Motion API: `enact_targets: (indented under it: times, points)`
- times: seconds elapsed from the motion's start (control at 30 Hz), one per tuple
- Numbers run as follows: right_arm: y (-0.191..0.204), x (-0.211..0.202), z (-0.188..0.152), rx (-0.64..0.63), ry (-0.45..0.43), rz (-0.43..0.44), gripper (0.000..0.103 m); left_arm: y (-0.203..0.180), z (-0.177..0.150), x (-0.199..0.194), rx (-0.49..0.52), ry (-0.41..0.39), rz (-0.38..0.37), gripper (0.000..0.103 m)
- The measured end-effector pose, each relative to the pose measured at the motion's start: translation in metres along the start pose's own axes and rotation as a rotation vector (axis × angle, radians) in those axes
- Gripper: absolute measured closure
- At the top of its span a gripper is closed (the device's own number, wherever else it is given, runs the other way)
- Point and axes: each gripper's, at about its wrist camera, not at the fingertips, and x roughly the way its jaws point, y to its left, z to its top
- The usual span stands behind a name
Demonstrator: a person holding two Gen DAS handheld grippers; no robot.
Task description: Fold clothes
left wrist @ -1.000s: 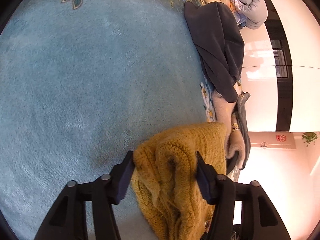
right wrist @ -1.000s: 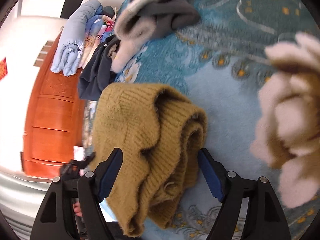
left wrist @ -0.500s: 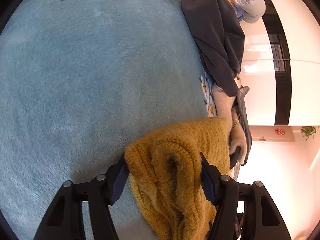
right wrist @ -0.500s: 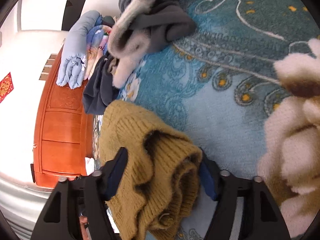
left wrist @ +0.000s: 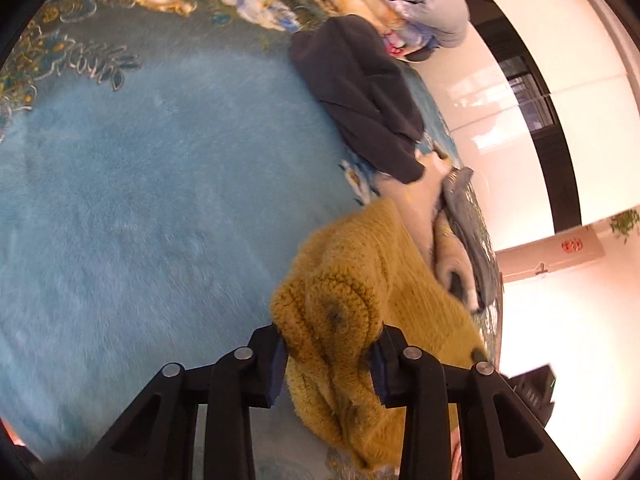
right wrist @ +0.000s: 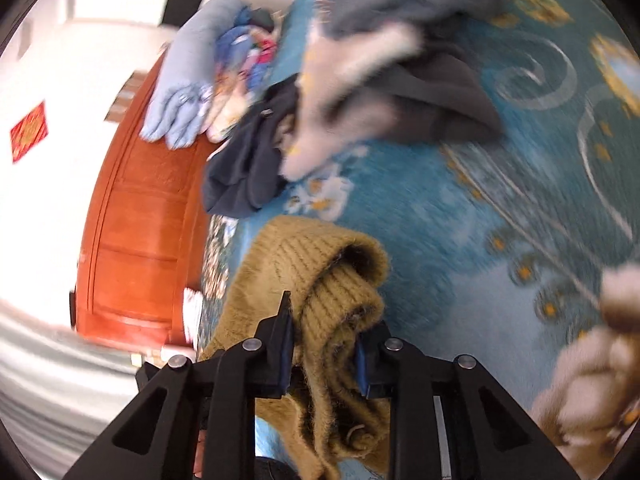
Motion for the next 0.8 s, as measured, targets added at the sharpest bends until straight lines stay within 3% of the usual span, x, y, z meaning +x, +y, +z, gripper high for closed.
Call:
enact_targets:
  times: [0.17, 0.33, 0.4, 0.5, 0.67, 0.8]
  points:
    - [0.019, -0.006, 0.029, -0.14, 0.107, 0.023, 0.077, 0.006, -0.034, -0.008, -0.044, 0.005, 0.023, 0.066]
    - [-0.014, 0.024, 0.033, -0.143, 0.221, -0.104, 0.077, 0.024, -0.039, 0.005, -0.134, 0.08, 0.067, 0.066]
    - [-0.035, 0.029, 0.03, -0.09, 0.215, -0.126, 0.077, 0.025, -0.04, 0.006, -0.128, 0.094, 0.081, 0.066]
    - [-0.057, 0.028, 0.024, 0.001, 0.192, -0.083, 0.077, 0.027, -0.04, 0.009, -0.147, 0.117, 0.081, 0.063]
    - [-0.048, 0.024, 0.022, -0.029, 0.203, -0.082, 0.071, 0.037, -0.039, 0.007, -0.235, 0.162, 0.042, 0.055]
    - [-0.036, 0.004, 0.024, -0.111, 0.167, -0.174, 0.064, 0.036, -0.035, -0.004, -0.239, 0.191, 0.047, 0.052]
